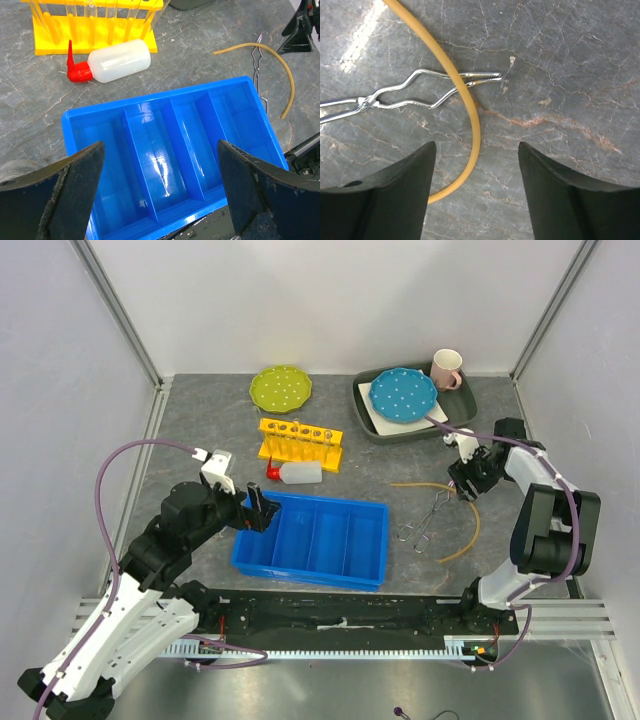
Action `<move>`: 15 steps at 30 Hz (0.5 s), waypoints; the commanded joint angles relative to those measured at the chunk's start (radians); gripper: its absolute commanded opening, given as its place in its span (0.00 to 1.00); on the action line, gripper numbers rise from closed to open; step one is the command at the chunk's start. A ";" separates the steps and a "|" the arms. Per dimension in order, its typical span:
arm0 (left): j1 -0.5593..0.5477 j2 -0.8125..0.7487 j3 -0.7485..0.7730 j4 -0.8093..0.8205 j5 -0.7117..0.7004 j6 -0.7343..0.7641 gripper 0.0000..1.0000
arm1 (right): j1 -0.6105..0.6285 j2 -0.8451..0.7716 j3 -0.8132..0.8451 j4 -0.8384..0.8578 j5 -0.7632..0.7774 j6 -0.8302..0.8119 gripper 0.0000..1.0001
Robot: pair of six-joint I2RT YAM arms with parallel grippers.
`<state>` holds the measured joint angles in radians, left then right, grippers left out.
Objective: Organize the chemistry lab equipment
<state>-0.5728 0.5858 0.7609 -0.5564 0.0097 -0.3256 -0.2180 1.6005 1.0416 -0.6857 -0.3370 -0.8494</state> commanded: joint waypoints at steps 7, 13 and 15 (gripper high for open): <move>0.004 -0.006 0.009 -0.007 0.010 -0.024 1.00 | 0.008 0.133 0.026 0.075 -0.033 -0.028 0.54; 0.004 -0.007 0.026 -0.014 0.004 -0.023 1.00 | 0.011 0.159 0.025 0.058 -0.050 -0.039 0.40; 0.004 -0.007 0.029 -0.017 0.007 -0.021 1.00 | 0.011 0.168 0.023 0.046 -0.053 -0.048 0.34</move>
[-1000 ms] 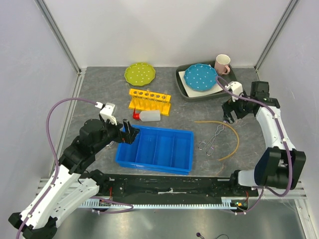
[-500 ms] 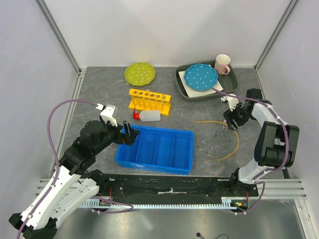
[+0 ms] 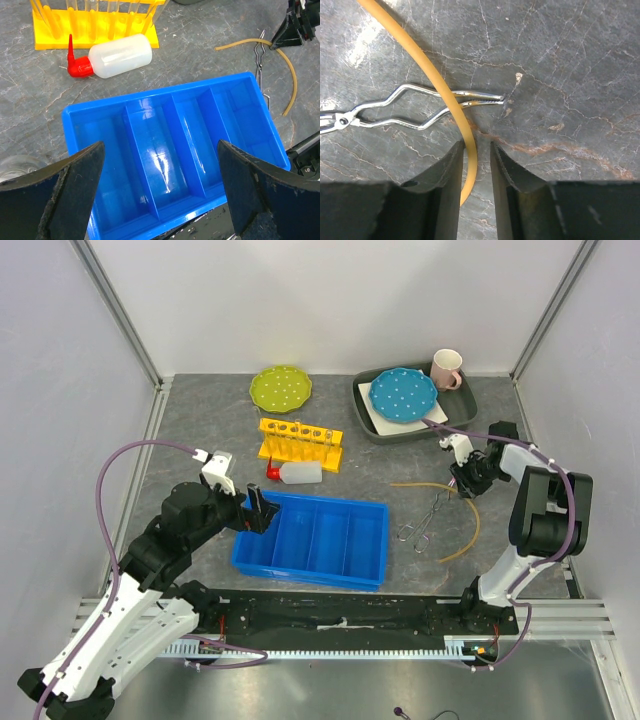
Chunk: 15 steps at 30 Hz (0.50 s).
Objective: Organize the chemistry lab equipment
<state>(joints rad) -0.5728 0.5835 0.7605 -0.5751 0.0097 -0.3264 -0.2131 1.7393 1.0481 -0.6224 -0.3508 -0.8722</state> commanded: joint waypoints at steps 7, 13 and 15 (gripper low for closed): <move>0.004 0.004 0.048 0.006 0.036 -0.020 1.00 | 0.006 0.045 0.013 -0.063 -0.065 -0.045 0.15; 0.004 0.007 0.049 0.034 0.136 -0.025 1.00 | 0.006 -0.033 0.026 -0.111 -0.074 -0.068 0.04; 0.002 0.007 0.048 0.060 0.192 -0.017 1.00 | 0.006 -0.081 0.055 -0.144 -0.079 -0.071 0.01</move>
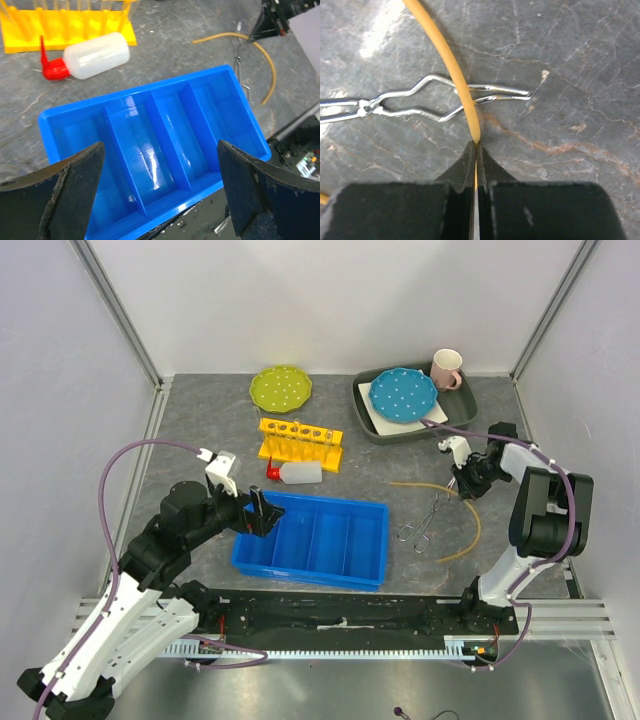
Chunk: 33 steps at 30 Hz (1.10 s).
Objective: Organize the chemistry lab equipment
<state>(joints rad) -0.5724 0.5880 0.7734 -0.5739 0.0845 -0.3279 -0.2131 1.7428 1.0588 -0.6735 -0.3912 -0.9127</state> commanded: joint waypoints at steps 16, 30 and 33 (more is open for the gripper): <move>0.002 0.174 0.171 0.373 0.503 0.000 1.00 | 0.201 -0.399 0.323 -0.368 -0.159 -0.060 0.00; 0.002 0.162 0.176 0.427 0.485 -0.039 1.00 | 0.429 -0.490 0.451 -0.344 -0.252 0.075 0.00; 0.002 0.141 0.167 0.417 0.466 -0.037 1.00 | 0.429 -0.494 0.440 -0.339 -0.247 0.078 0.00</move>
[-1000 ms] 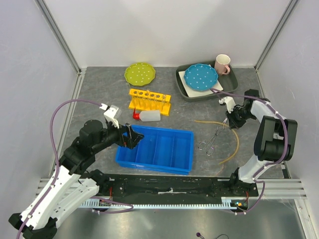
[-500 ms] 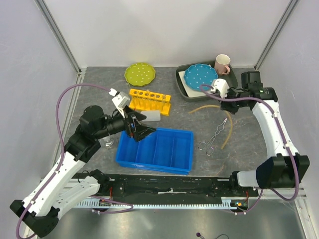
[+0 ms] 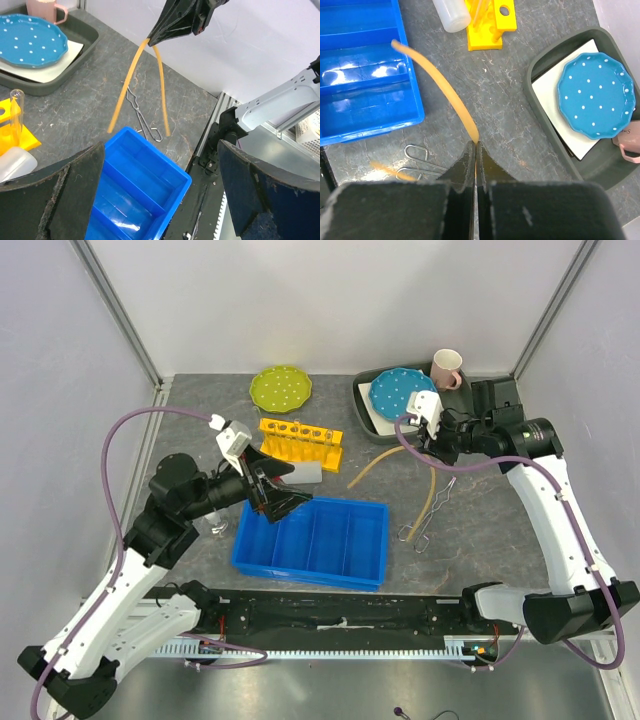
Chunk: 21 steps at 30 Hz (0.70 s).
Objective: Organize the chemistry lab equipment
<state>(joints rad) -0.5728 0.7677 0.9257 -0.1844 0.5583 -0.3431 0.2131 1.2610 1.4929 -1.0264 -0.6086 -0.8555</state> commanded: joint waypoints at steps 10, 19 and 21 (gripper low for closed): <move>0.002 -0.070 -0.007 0.014 -0.020 -0.013 1.00 | 0.005 -0.032 0.007 0.017 -0.019 0.033 0.01; 0.002 -0.085 -0.008 -0.006 -0.029 0.007 1.00 | 0.006 -0.028 0.033 0.015 -0.034 0.049 0.01; 0.002 -0.085 -0.008 -0.009 -0.029 0.010 1.00 | 0.006 -0.028 0.036 0.015 -0.037 0.050 0.01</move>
<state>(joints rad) -0.5728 0.6952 0.9165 -0.1921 0.5396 -0.3431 0.2142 1.2507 1.4929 -1.0264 -0.6102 -0.8196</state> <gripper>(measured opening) 0.995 0.011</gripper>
